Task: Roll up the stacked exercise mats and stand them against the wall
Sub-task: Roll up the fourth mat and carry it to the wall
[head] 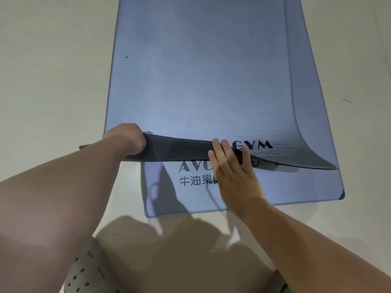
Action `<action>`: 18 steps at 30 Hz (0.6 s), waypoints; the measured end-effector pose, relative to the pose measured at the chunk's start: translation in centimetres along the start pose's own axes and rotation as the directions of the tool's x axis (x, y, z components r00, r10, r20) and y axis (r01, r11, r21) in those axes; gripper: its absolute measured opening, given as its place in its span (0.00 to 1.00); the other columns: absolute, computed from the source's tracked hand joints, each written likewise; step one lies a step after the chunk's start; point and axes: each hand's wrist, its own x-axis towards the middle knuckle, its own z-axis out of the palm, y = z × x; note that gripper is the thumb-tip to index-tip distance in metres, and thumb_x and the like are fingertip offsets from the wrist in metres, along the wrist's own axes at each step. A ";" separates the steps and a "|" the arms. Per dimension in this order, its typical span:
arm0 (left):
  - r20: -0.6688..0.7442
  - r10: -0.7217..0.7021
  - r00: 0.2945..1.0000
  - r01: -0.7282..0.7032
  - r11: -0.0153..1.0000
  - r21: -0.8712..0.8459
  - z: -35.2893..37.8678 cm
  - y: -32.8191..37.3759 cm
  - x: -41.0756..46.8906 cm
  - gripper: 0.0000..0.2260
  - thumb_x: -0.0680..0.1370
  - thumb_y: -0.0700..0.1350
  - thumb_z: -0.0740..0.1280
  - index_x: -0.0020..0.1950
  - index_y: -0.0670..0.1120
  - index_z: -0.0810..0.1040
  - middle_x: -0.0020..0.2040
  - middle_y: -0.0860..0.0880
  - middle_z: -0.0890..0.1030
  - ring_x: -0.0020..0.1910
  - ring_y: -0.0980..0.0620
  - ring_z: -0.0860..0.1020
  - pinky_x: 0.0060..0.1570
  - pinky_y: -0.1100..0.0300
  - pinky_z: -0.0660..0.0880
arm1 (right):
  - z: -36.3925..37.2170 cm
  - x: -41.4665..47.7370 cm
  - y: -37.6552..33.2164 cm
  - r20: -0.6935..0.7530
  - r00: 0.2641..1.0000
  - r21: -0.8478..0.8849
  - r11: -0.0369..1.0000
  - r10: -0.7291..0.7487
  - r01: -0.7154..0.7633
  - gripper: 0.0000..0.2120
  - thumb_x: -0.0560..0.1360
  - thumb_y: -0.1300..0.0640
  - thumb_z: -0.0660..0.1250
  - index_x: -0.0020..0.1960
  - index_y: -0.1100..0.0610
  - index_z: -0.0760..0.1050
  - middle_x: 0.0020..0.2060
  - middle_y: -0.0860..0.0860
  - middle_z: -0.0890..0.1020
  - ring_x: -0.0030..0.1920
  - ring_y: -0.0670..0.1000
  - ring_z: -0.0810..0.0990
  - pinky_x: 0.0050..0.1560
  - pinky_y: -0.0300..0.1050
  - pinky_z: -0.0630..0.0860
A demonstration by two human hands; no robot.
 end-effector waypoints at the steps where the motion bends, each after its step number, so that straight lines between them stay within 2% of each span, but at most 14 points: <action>1: -0.024 0.006 1.000 -0.005 1.000 0.024 -0.2 0.2 -0.1 0.06 0.79 0.44 0.58 0.48 0.47 0.74 0.42 0.48 0.75 0.47 0.42 0.77 0.47 0.53 0.71 | -0.2 0.6 -0.2 0.075 0.997 0.028 0.999 0.026 -0.028 0.38 0.77 0.64 0.50 0.83 0.63 0.37 0.80 0.62 0.30 0.80 0.62 0.28 0.71 0.68 0.20; 2: -0.070 0.017 0.997 -0.014 0.999 0.048 -0.3 0.5 -0.4 0.04 0.78 0.43 0.59 0.48 0.47 0.73 0.41 0.48 0.74 0.47 0.42 0.76 0.49 0.52 0.70 | -0.3 1.1 -0.4 0.134 0.990 0.045 0.998 0.045 -0.052 0.41 0.76 0.64 0.50 0.82 0.63 0.32 0.78 0.62 0.26 0.78 0.61 0.24 0.69 0.69 0.17; 4: -0.255 0.094 0.962 -0.064 0.990 0.122 0.2 0.6 -1.2 0.06 0.75 0.40 0.60 0.51 0.47 0.71 0.41 0.47 0.73 0.49 0.41 0.73 0.52 0.49 0.68 | -0.4 2.1 -0.2 0.189 0.978 0.068 0.993 0.082 -0.097 0.42 0.77 0.61 0.52 0.82 0.61 0.29 0.78 0.61 0.26 0.78 0.61 0.23 0.68 0.71 0.19; 5: -0.361 0.170 0.917 -0.109 0.977 0.183 0.9 0.6 -1.6 0.09 0.74 0.39 0.61 0.53 0.47 0.71 0.44 0.46 0.74 0.50 0.40 0.72 0.53 0.48 0.67 | -0.2 2.5 0.0 0.215 0.973 0.074 0.992 0.086 -0.104 0.43 0.79 0.58 0.55 0.82 0.61 0.29 0.79 0.61 0.27 0.78 0.61 0.24 0.69 0.72 0.21; 7: -0.542 0.353 0.763 -0.257 0.934 0.248 2.7 0.9 -2.6 0.14 0.72 0.37 0.61 0.56 0.45 0.74 0.53 0.40 0.76 0.53 0.38 0.71 0.53 0.44 0.65 | 0.2 3.2 0.5 0.275 0.959 0.085 0.992 0.064 -0.090 0.45 0.82 0.51 0.59 0.82 0.60 0.29 0.80 0.60 0.28 0.80 0.60 0.25 0.72 0.71 0.24; 8: -0.589 0.429 0.685 -0.339 0.903 0.264 3.7 1.4 -3.2 0.15 0.71 0.38 0.62 0.57 0.44 0.76 0.56 0.38 0.76 0.54 0.38 0.70 0.53 0.43 0.64 | 0.4 3.5 0.8 0.302 0.952 0.088 0.993 0.047 -0.077 0.46 0.82 0.50 0.60 0.82 0.59 0.28 0.80 0.60 0.28 0.80 0.60 0.26 0.73 0.71 0.26; 9: -0.598 0.485 0.637 -0.399 0.872 0.283 4.8 2.0 -3.9 0.18 0.70 0.38 0.64 0.60 0.43 0.77 0.60 0.38 0.76 0.55 0.38 0.70 0.53 0.42 0.63 | 0.6 3.9 1.0 0.326 0.945 0.094 0.993 0.030 -0.064 0.46 0.82 0.50 0.60 0.82 0.59 0.28 0.80 0.59 0.28 0.80 0.59 0.27 0.74 0.71 0.27; 10: -0.580 0.519 0.628 -0.424 0.853 0.304 5.8 2.7 -4.7 0.22 0.70 0.39 0.66 0.64 0.42 0.76 0.62 0.38 0.76 0.57 0.38 0.71 0.54 0.42 0.64 | 0.6 4.3 1.1 0.347 0.938 0.105 0.993 0.019 -0.059 0.46 0.81 0.51 0.60 0.82 0.58 0.28 0.80 0.58 0.28 0.81 0.59 0.27 0.75 0.70 0.28; 13: -0.479 0.553 0.682 -0.420 0.832 0.363 7.6 4.6 -6.5 0.34 0.69 0.45 0.69 0.75 0.41 0.70 0.67 0.39 0.73 0.62 0.37 0.70 0.61 0.36 0.65 | 1.0 5.1 1.1 0.386 0.923 0.125 0.991 0.000 -0.052 0.46 0.81 0.53 0.59 0.81 0.57 0.27 0.80 0.57 0.27 0.81 0.58 0.27 0.76 0.71 0.29; 16: -0.403 0.644 0.651 -0.459 0.756 0.467 8.3 4.6 -6.6 0.35 0.70 0.49 0.67 0.77 0.39 0.69 0.73 0.40 0.70 0.73 0.37 0.63 0.71 0.34 0.55 | 1.5 5.3 0.5 0.401 0.916 0.163 0.982 0.025 -0.098 0.46 0.79 0.55 0.59 0.82 0.57 0.27 0.81 0.56 0.29 0.81 0.58 0.27 0.76 0.72 0.29; 18: -0.360 0.644 0.675 -0.467 0.751 0.468 8.3 4.2 -6.1 0.36 0.70 0.50 0.68 0.76 0.39 0.70 0.73 0.40 0.71 0.75 0.38 0.63 0.71 0.33 0.55 | 1.7 5.8 0.4 0.391 0.919 0.202 0.970 0.046 -0.134 0.47 0.78 0.57 0.60 0.83 0.56 0.29 0.82 0.54 0.32 0.82 0.57 0.30 0.76 0.71 0.31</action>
